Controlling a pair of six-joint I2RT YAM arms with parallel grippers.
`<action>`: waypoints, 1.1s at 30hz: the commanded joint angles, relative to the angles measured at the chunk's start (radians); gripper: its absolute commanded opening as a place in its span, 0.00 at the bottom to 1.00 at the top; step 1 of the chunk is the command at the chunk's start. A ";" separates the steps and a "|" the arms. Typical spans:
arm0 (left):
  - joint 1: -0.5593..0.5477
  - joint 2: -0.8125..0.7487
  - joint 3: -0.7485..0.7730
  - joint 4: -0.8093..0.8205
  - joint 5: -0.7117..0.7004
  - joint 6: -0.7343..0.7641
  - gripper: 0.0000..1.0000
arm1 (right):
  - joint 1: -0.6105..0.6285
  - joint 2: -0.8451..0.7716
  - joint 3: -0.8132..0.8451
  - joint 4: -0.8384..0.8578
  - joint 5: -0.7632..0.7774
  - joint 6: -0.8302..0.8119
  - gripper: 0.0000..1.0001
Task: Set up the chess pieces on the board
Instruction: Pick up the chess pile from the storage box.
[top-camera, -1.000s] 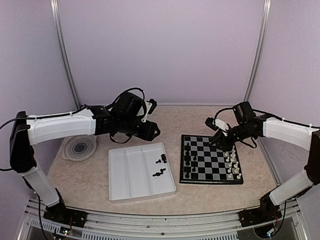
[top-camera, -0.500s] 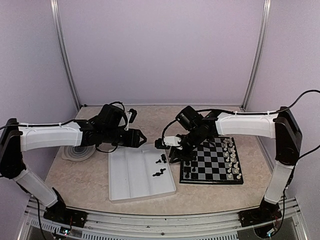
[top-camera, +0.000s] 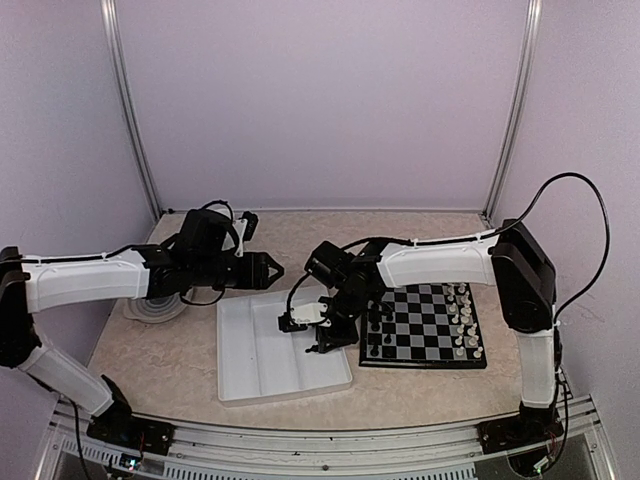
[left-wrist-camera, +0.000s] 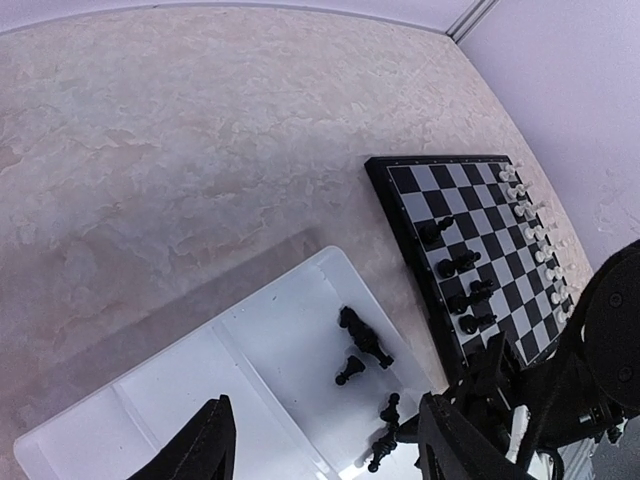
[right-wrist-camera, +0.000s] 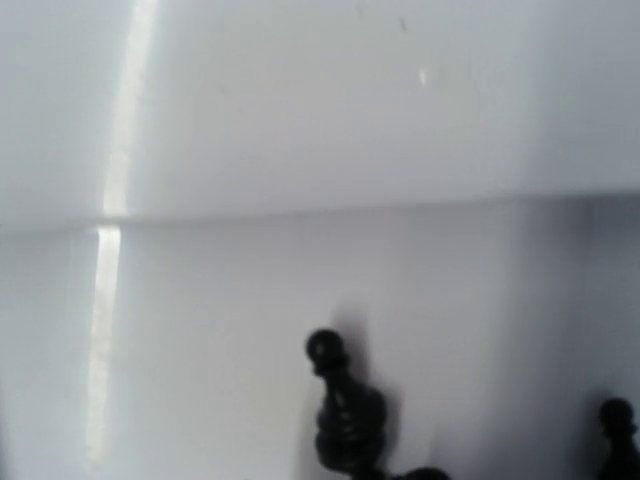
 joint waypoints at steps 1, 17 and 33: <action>0.003 -0.034 -0.024 0.031 0.003 0.001 0.63 | 0.011 0.050 0.033 -0.063 0.058 0.009 0.31; 0.003 -0.053 -0.064 0.053 -0.005 -0.011 0.63 | 0.026 0.094 0.075 -0.091 0.081 0.014 0.08; 0.004 -0.054 -0.211 0.447 0.241 -0.260 0.58 | -0.090 -0.218 -0.025 -0.011 -0.129 0.085 0.02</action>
